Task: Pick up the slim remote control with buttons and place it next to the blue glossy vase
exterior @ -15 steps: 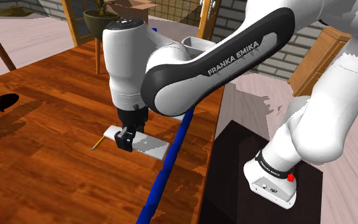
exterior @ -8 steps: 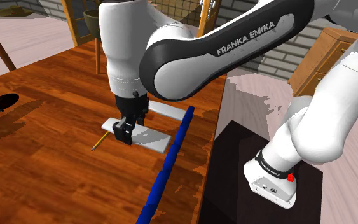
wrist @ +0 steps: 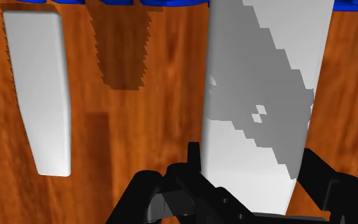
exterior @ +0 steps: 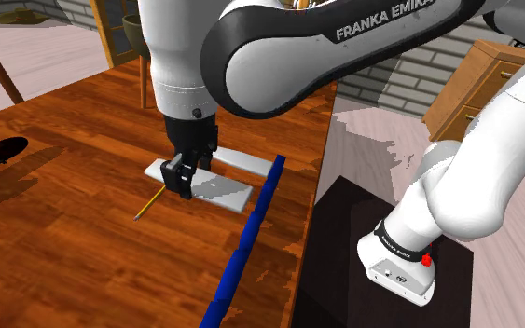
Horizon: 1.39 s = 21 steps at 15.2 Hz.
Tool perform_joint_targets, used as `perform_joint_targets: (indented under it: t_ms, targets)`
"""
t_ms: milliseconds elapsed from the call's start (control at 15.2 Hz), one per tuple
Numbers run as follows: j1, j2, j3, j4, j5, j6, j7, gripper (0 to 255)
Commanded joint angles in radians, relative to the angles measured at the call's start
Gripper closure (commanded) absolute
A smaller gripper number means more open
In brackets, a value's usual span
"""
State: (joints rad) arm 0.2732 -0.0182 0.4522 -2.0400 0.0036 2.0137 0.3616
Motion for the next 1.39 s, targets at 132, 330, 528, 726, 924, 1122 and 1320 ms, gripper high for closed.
perform_joint_targets:
  t_ms: [132, 330, 528, 726, 924, 1122, 1320]
  targets:
    - [-0.003, -0.016, -0.003, 0.038, 0.008, -0.053, -0.009, 255]
    - [-0.004, -0.025, -0.005, 0.070, 0.011, -0.093, -0.012, 255]
    - [-0.004, -0.032, -0.006, 0.103, 0.014, -0.132, -0.015, 255]
    - [-0.005, -0.037, -0.007, 0.138, 0.016, -0.172, -0.016, 255]
    - [-0.005, -0.040, -0.008, 0.176, 0.017, -0.212, -0.017, 255]
    - [-0.006, -0.040, -0.008, 0.216, 0.017, -0.252, -0.017, 255]
    - [-0.006, -0.039, -0.008, 0.258, 0.016, -0.293, -0.017, 255]
